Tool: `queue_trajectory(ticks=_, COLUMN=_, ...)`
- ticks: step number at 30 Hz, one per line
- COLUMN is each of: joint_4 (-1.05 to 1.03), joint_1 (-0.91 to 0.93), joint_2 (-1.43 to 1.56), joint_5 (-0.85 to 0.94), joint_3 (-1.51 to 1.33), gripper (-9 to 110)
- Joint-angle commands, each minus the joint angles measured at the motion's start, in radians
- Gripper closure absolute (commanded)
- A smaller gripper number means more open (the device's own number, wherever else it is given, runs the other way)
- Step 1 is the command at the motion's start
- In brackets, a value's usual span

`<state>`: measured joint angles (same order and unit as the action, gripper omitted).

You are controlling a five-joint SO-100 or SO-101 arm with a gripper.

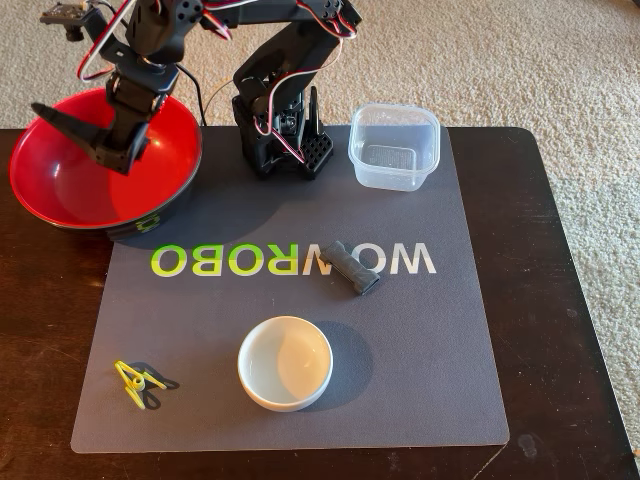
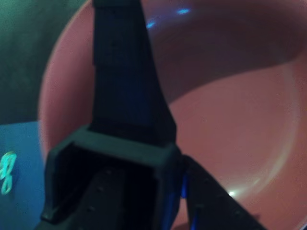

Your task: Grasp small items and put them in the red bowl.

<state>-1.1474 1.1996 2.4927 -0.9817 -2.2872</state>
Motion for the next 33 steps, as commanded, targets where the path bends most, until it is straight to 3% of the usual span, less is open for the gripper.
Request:
queue_trajectory(ticks=1, joint_4=0.152, joint_1=0.1, joint_2=-0.031, joint_5=-0.084, joint_3=-0.083, gripper=101)
queue_trajectory(ticks=11, joint_4=0.5, joint_1=0.127, joint_2=-0.362, joint_5=-0.215, joint_3=-0.143, gripper=101)
queue_trajectory(ticks=16, joint_4=0.515, joint_1=0.123, joint_2=-0.376, joint_5=-0.247, joint_3=-0.143, gripper=77)
queue_trajectory(ticks=22, joint_4=0.476, joint_1=0.077, joint_2=-0.245, joint_5=-0.201, joint_3=-0.167, gripper=71)
queue_trajectory(ticks=33, joint_4=0.089, joint_1=-0.256, joint_2=0.302, joint_5=-0.012, joint_3=-0.072, gripper=68)
